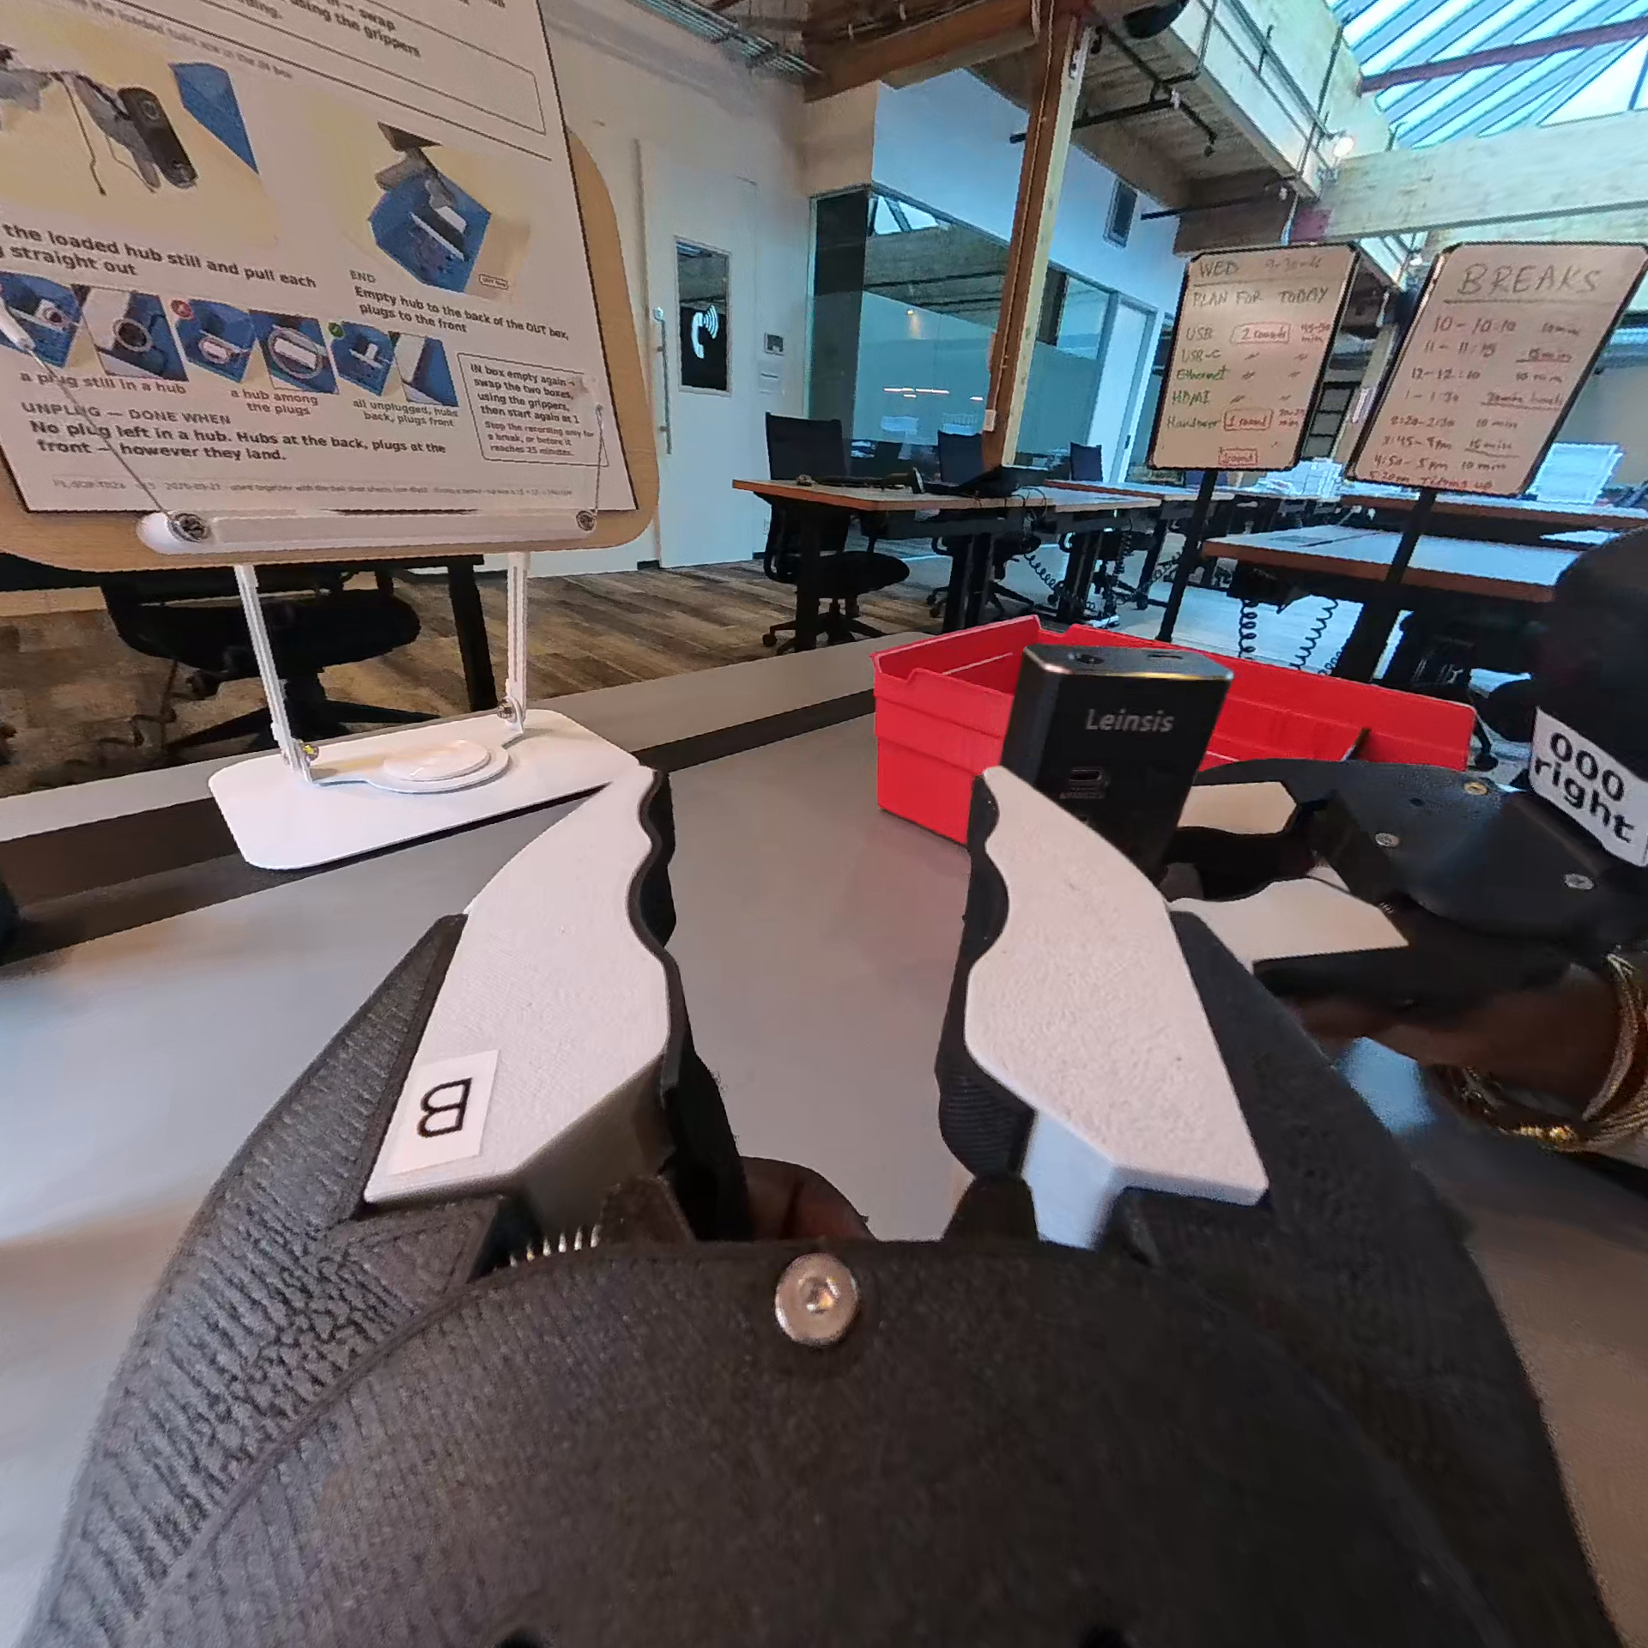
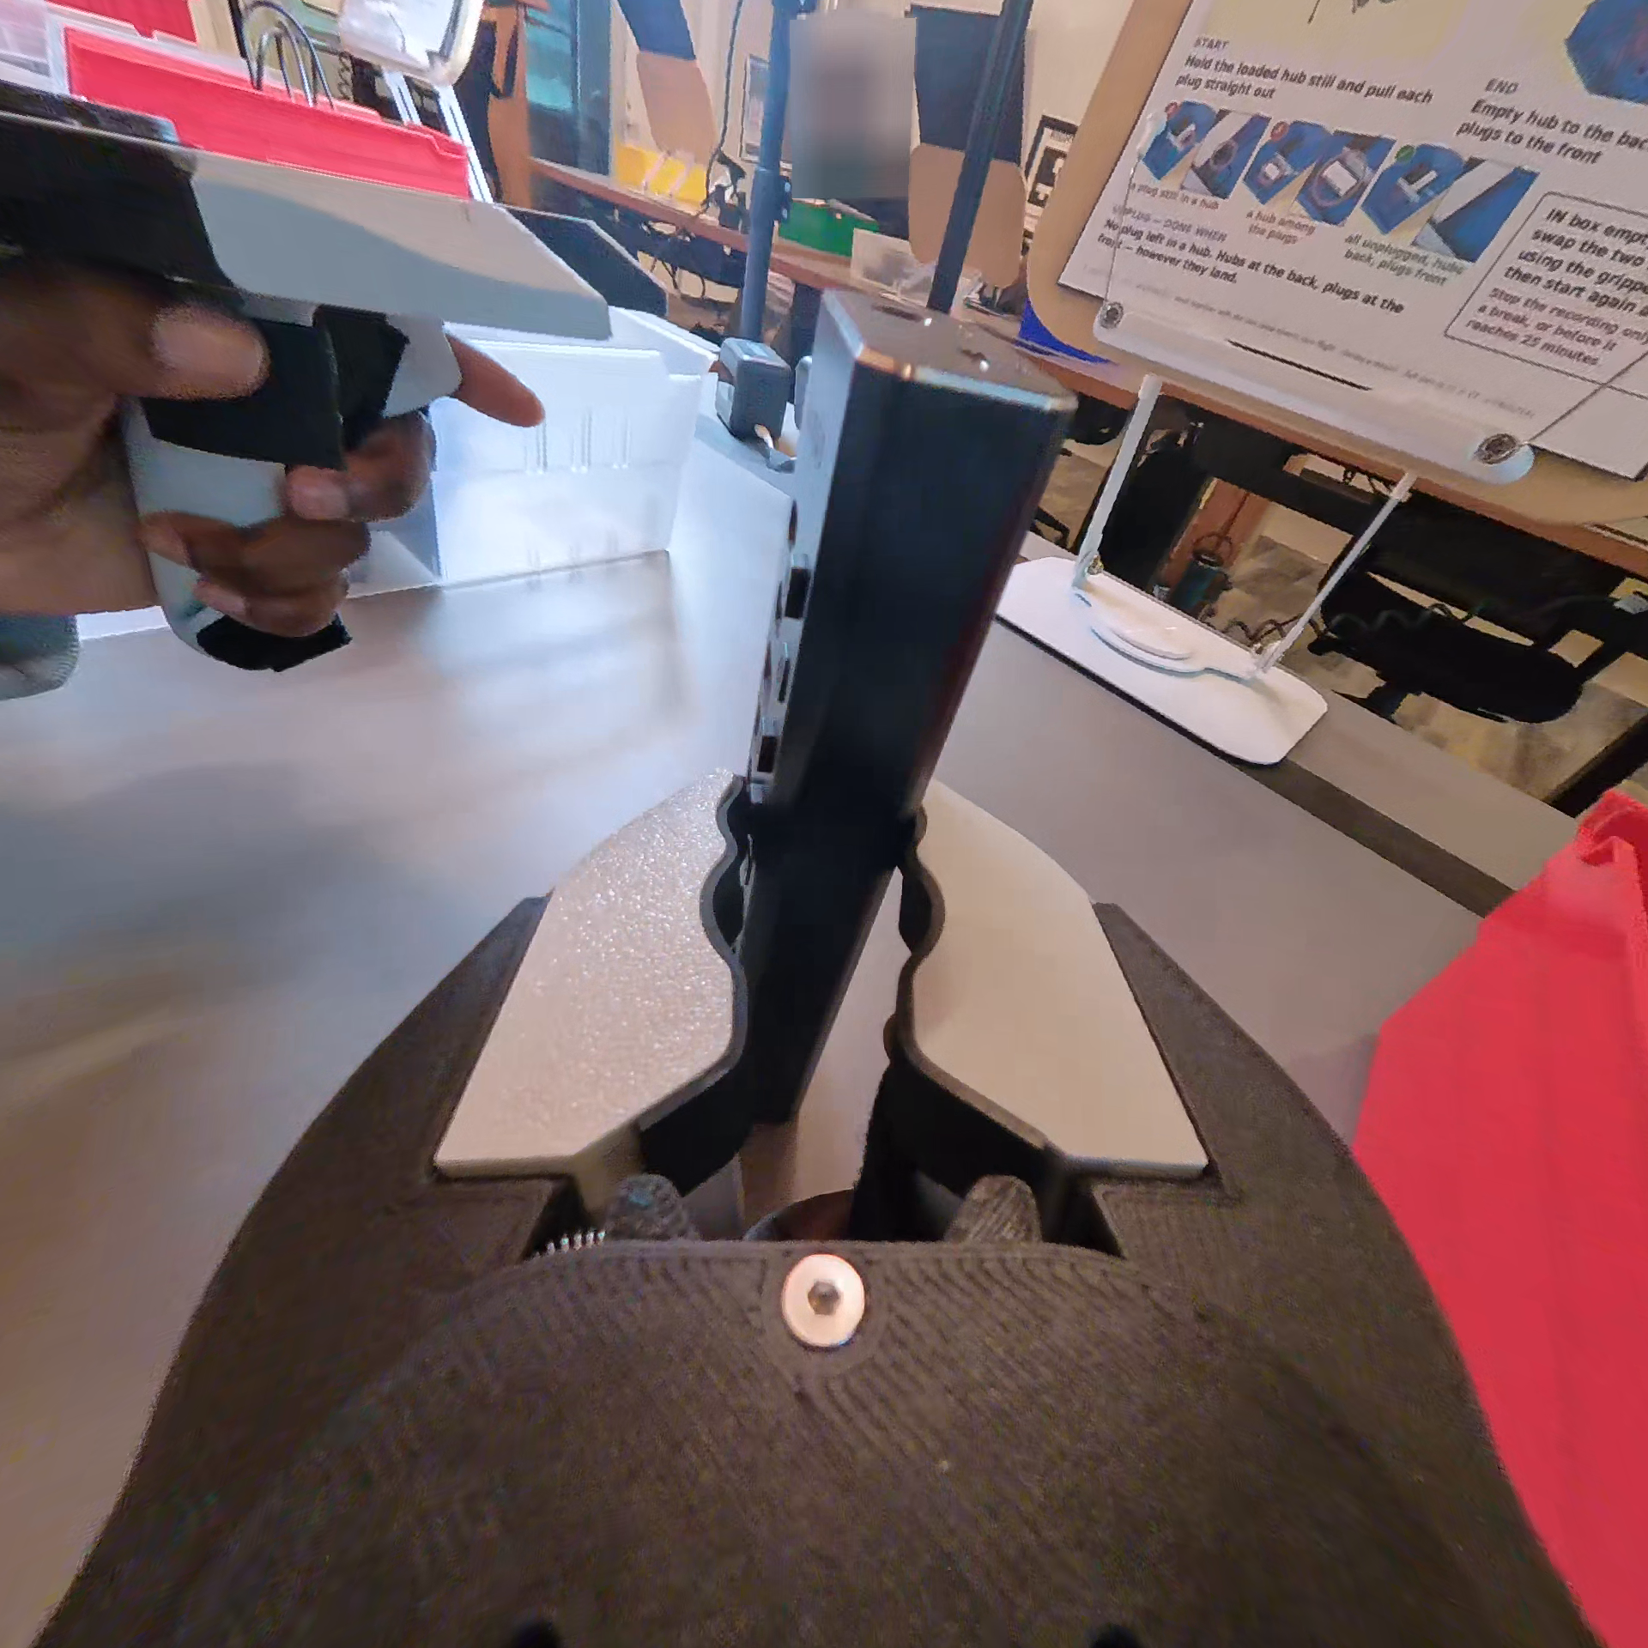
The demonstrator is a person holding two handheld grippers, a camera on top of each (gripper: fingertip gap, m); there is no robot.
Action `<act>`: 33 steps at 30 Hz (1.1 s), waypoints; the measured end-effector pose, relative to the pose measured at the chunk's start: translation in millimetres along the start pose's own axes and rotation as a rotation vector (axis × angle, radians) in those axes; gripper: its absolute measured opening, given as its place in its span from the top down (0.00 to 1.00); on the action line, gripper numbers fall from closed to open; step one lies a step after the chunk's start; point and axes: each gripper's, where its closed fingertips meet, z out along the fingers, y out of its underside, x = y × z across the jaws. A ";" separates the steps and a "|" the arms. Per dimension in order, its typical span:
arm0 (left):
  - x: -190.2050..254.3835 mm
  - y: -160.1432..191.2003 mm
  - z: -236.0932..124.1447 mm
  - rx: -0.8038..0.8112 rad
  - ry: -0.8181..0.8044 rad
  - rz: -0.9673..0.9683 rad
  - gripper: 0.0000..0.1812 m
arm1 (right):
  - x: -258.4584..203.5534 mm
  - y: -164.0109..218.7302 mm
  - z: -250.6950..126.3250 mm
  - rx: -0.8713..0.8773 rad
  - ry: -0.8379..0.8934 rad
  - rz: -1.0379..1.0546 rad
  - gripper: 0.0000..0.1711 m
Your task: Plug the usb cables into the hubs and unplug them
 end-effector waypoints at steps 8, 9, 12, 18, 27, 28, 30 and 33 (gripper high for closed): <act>4.0 1.6 0.7 -0.005 0.012 0.037 0.65 | 2.5 -13.2 -4.0 0.073 0.011 0.019 0.72; 5.2 1.2 0.6 -0.004 0.019 0.035 0.65 | 4.0 -21.1 -7.6 0.118 0.018 0.025 0.68; 8.9 -0.9 -0.1 0.000 0.037 0.044 0.64 | 10.2 -47.0 -22.1 0.269 0.044 0.038 0.62; 15.7 -2.8 -1.3 -0.021 0.044 0.119 0.64 | 16.6 -59.8 -31.6 0.348 0.043 0.110 0.59; -0.6 -23.6 -104.1 -0.447 0.043 0.148 0.62 | 13.1 -93.3 -60.6 0.560 0.052 0.036 0.61; -16.4 -17.0 -126.6 -0.537 0.006 0.143 0.62 | 12.2 -96.6 -63.7 0.581 0.048 0.037 0.61; -53.5 1.6 -169.6 -0.712 -0.096 0.100 0.64 | 10.0 -100.2 -66.9 0.601 0.037 0.039 0.62; -103.2 43.3 -226.5 -1.027 -0.277 0.019 0.69 | 7.2 -100.5 -66.2 0.598 0.036 0.018 0.63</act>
